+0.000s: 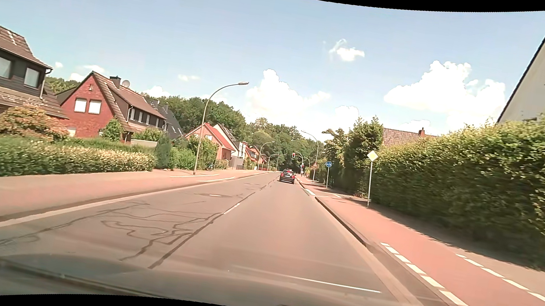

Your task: Follow the waypoints while adhering to traffic rules and regulations

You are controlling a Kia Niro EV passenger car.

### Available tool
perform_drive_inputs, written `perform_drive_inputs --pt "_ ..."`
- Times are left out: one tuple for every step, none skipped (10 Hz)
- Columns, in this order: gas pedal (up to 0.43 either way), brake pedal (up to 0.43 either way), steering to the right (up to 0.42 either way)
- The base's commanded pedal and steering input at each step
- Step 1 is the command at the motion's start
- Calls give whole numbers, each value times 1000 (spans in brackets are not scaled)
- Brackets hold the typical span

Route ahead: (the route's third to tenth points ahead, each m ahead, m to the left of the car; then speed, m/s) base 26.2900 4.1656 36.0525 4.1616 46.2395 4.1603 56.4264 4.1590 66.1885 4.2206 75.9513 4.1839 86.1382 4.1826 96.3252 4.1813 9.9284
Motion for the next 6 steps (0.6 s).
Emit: perform_drive_inputs --pt "79 18 -2" --pt "79 18 -2" --pt "79 18 -2" --pt "79 18 -2" --pt "79 18 -2" --pt "79 18 -2"
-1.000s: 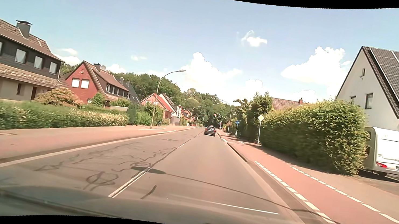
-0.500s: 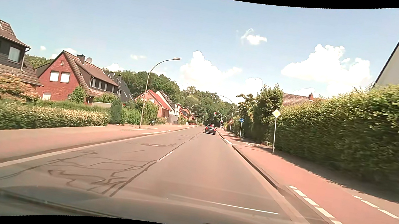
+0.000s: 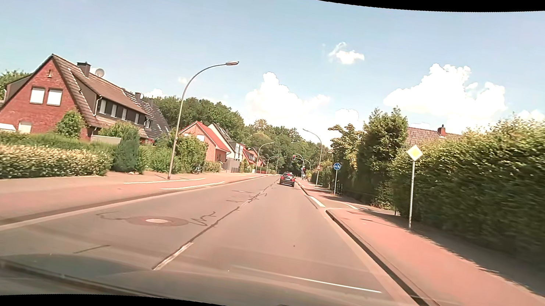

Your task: Follow the waypoints while adhering to traffic rules and regulations

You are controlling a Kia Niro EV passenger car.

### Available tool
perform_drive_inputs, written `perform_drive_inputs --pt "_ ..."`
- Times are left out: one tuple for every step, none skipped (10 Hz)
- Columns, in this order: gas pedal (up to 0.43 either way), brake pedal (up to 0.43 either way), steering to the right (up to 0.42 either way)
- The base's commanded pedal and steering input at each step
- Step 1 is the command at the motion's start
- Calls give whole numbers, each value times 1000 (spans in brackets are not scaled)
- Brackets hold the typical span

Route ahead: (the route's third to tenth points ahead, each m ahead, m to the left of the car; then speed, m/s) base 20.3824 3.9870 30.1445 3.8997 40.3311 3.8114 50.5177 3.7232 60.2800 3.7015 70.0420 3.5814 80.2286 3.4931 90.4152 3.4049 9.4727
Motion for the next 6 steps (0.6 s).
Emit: perform_drive_inputs --pt "79 18 -2" --pt "79 18 -2" --pt "79 18 -2" --pt "79 18 -2" --pt "79 18 -3" --pt "79 18 -4"
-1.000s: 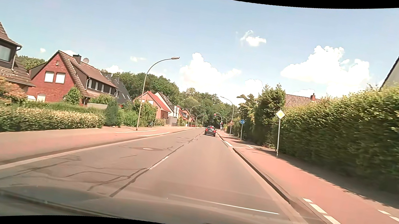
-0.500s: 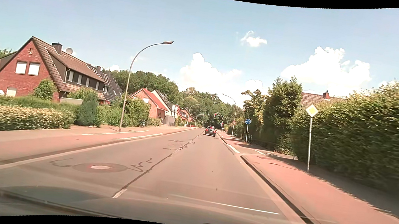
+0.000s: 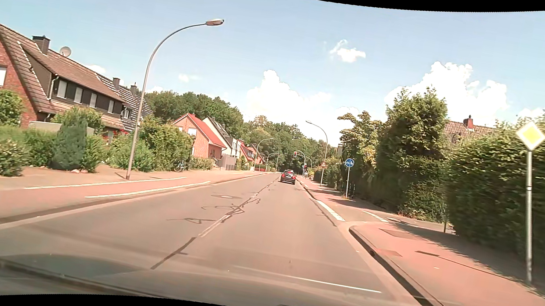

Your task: Follow the waypoints while adhering to traffic rules and regulations

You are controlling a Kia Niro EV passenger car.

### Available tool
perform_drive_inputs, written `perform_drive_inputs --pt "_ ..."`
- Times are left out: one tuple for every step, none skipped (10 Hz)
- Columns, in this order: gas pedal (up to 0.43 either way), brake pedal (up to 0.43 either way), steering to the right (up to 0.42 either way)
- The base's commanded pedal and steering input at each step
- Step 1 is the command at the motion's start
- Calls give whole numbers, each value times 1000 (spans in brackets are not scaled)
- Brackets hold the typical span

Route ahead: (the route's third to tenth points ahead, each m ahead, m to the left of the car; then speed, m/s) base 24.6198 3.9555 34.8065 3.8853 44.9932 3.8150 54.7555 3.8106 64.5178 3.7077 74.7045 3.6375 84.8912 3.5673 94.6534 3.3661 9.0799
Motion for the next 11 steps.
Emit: perform_drive_inputs --pt "79 18 -3" --pt "79 18 -3" --pt "79 18 -3" --pt "79 18 -2" --pt "67 18 -1" --pt "67 18 -1" --pt "67 18 -1" --pt "67 18 -1" --pt "79 18 -1" --pt "79 18 -1" --pt "79 18 -1"
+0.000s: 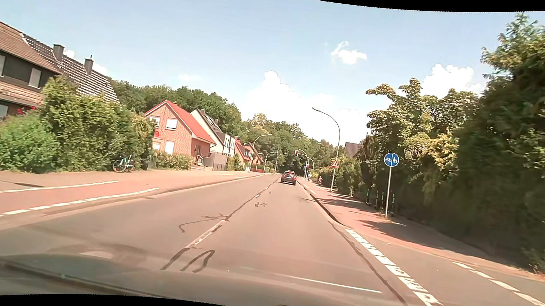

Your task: Follow the waypoints while adhering to traffic rules and regulations

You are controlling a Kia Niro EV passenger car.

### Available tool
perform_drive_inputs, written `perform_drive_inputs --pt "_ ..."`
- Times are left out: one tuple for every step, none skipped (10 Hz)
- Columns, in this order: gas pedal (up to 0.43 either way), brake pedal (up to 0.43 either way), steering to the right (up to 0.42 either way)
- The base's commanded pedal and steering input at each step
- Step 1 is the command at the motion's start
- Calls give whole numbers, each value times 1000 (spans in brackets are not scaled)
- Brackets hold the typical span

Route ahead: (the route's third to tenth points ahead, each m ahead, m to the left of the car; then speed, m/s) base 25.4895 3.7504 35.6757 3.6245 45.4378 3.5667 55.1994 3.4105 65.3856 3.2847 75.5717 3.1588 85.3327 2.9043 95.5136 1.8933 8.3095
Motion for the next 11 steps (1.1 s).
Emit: perform_drive_inputs --pt "87 18 -1" --pt "87 18 -1" --pt "98 18 -1" --pt "98 18 0" --pt "110 18 -1" --pt "118 18 0" --pt "118 18 0" --pt "118 18 0" --pt "130 18 -1" --pt "130 18 0" --pt "130 18 0"
